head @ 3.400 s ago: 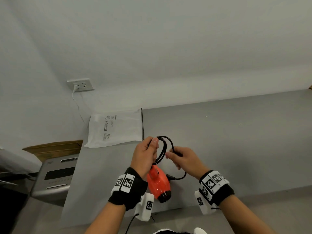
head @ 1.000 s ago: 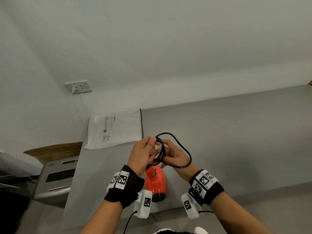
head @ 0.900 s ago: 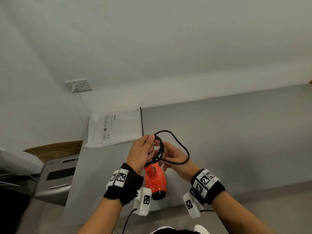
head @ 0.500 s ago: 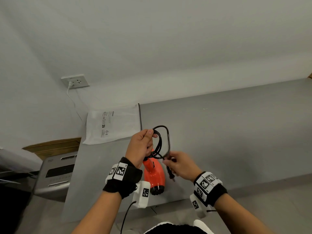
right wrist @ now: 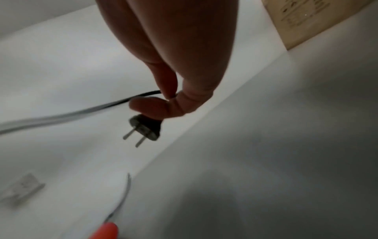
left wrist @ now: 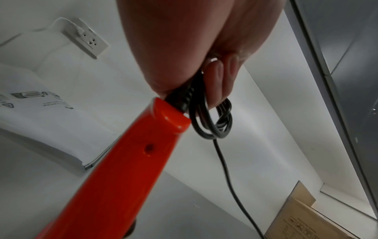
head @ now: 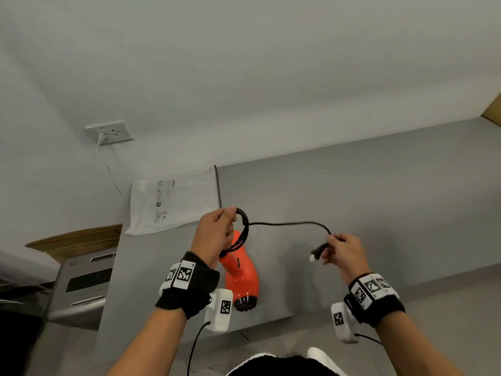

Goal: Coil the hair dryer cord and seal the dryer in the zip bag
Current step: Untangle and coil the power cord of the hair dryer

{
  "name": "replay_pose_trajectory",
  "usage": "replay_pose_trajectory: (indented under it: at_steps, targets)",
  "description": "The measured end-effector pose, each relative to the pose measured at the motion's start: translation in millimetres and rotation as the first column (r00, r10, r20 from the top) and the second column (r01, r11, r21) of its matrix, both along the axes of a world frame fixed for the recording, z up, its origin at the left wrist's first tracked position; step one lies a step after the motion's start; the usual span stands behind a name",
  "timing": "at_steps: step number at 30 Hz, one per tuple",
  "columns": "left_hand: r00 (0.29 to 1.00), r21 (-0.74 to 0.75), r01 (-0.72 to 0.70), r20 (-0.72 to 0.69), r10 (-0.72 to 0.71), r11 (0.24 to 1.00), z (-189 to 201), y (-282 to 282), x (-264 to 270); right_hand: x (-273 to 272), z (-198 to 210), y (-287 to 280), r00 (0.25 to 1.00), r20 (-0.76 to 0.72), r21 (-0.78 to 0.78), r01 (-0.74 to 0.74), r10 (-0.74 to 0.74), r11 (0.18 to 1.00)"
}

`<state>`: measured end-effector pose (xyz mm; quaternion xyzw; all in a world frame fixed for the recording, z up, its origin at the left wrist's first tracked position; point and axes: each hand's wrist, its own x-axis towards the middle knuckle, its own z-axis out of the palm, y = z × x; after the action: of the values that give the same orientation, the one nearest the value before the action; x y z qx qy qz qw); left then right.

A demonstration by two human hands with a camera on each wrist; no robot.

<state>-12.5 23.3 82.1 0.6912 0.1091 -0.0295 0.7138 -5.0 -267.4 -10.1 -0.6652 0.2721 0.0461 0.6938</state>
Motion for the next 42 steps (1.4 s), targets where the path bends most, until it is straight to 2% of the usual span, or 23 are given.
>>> replay_pose_trajectory:
  at_steps: [1,3,5,8,14,18,19,21,23,26,27,29,30,32,34,37,42]
  targets:
    - [1.000,-0.008,-0.012,-0.004,0.012,1.000,-1,1,2,-4,18,6,0.997,0.073,0.147,-0.002,-0.009,0.989]
    - [1.000,-0.014,-0.016,-0.008,0.016,1.000,-2,-1,4,-16,53,26,0.973,0.229,0.360,-0.118,0.036,0.926]
    - [1.000,-0.002,-0.005,0.005,0.005,1.000,-4,-7,5,-27,79,52,0.927,0.341,0.372,-0.287,0.158,0.883]
    - [0.999,0.081,-0.006,0.048,0.002,0.997,-3,-17,4,-36,98,88,0.870,0.408,0.220,-0.389,0.277,0.895]
    - [0.996,0.190,0.006,0.086,-0.023,0.982,0,-18,1,-33,106,109,0.846,0.470,0.085,-0.329,0.253,0.941]
    - [0.992,0.181,0.042,0.107,-0.062,0.983,-1,-20,-3,-31,101,117,0.797,0.536,-0.164,-0.227,0.280,0.960]
    - [0.992,0.174,0.044,0.107,-0.064,0.984,-1,-21,-3,-29,99,120,0.771,0.549,-0.258,-0.213,0.324,0.942]
    - [0.991,0.176,0.043,0.116,-0.064,0.984,-1,-24,-5,-27,92,126,0.714,0.518,-0.493,-0.201,0.472,0.846]
    - [0.988,0.227,0.030,0.142,-0.063,0.974,-2,-25,-6,-29,86,130,0.689,0.467,-0.595,-0.218,0.554,0.773]
    - [0.993,0.206,-0.029,0.120,0.004,0.978,-1,-23,-6,-32,83,125,0.703,0.492,-0.455,-0.296,0.514,0.840]
    - [0.995,0.169,-0.049,0.095,0.034,0.984,0,-23,-5,-33,80,122,0.721,0.501,-0.386,-0.310,0.479,0.869]
    - [0.996,0.120,-0.067,0.064,0.060,0.991,1,-21,-4,-30,67,116,0.779,0.436,-0.344,-0.320,0.451,0.883]
    - [0.997,0.108,-0.061,0.060,0.055,0.992,1,-21,-4,-28,61,114,0.796,0.368,-0.355,-0.356,0.480,0.864]
    - [0.998,0.088,-0.029,0.063,0.023,0.996,2,-23,-5,-26,52,114,0.772,0.275,-0.295,-0.499,0.573,0.815]
    - [0.997,0.074,0.009,0.072,-0.014,0.997,2,-26,-6,-26,51,118,0.721,0.299,-0.142,-0.615,0.626,0.776]
    - [0.996,0.082,0.035,0.084,-0.042,0.996,3,-27,-8,-29,53,124,0.711,0.332,0.028,-0.665,0.620,0.747]
    - [0.994,0.154,0.013,0.102,-0.029,0.988,2,-16,-6,-33,43,117,0.690,0.261,-0.133,-0.667,0.675,0.733]
